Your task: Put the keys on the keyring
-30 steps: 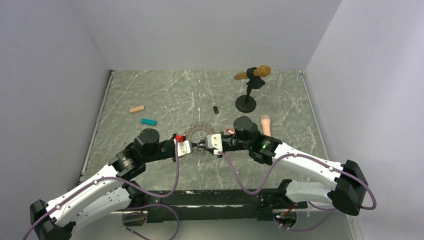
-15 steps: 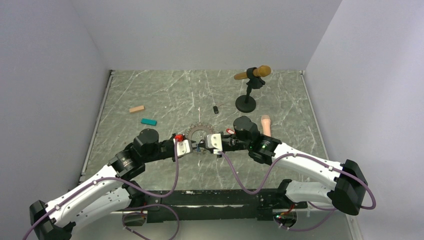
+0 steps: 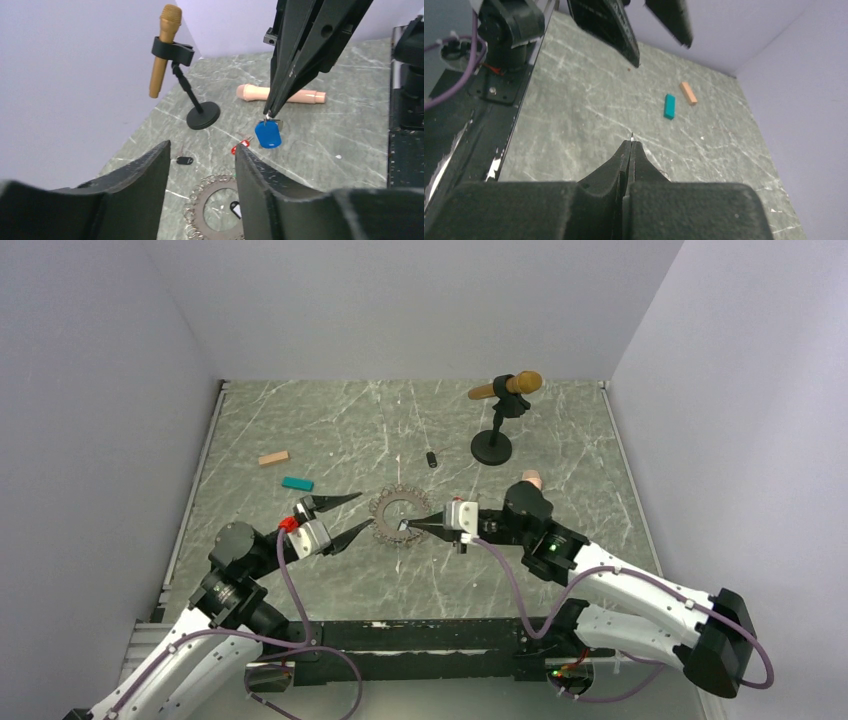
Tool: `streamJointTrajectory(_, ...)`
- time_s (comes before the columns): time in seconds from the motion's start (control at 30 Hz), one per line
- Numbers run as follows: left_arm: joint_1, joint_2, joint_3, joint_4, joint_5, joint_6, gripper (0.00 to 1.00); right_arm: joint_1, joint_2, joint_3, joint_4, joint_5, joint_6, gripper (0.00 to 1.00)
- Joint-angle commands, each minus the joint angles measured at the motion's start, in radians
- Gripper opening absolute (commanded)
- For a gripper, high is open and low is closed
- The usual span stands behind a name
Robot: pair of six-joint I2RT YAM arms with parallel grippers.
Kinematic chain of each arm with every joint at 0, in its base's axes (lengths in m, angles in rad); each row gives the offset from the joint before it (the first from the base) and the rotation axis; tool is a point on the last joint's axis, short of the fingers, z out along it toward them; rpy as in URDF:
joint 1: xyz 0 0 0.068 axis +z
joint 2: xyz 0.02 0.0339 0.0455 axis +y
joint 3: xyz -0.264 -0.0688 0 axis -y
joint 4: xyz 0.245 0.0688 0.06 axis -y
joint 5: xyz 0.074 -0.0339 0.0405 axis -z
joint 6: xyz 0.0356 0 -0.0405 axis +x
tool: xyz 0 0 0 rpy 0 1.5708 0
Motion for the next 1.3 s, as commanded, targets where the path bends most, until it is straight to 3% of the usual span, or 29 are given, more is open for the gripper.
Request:
streamJointTrajectory(0.0,0.034,0.057,0.000,0.150,0.173,-0.112,0.46,-0.001,-0.053,-0.078,0.248,0.032,0.134,0.00)
streamJointTrajectory(0.27,0.093,0.190,0.009,0.322,0.412,-0.291,0.40,0.002,-0.042,-0.141,0.365,0.034,0.194,0.00)
streamJointTrajectory(0.43,0.093,0.265,0.022,0.359,0.477,-0.331,0.38,0.002,-0.035,-0.141,0.373,0.038,0.196,0.00)
streamJointTrajectory(0.83,0.075,0.322,0.005,0.470,0.489,-0.385,0.31,0.002,0.005,-0.121,0.386,0.027,0.216,0.00)
streamJointTrajectory(1.27,0.004,0.326,0.048,0.261,0.369,-0.197,0.27,0.002,0.023,-0.104,0.381,0.010,0.215,0.00)
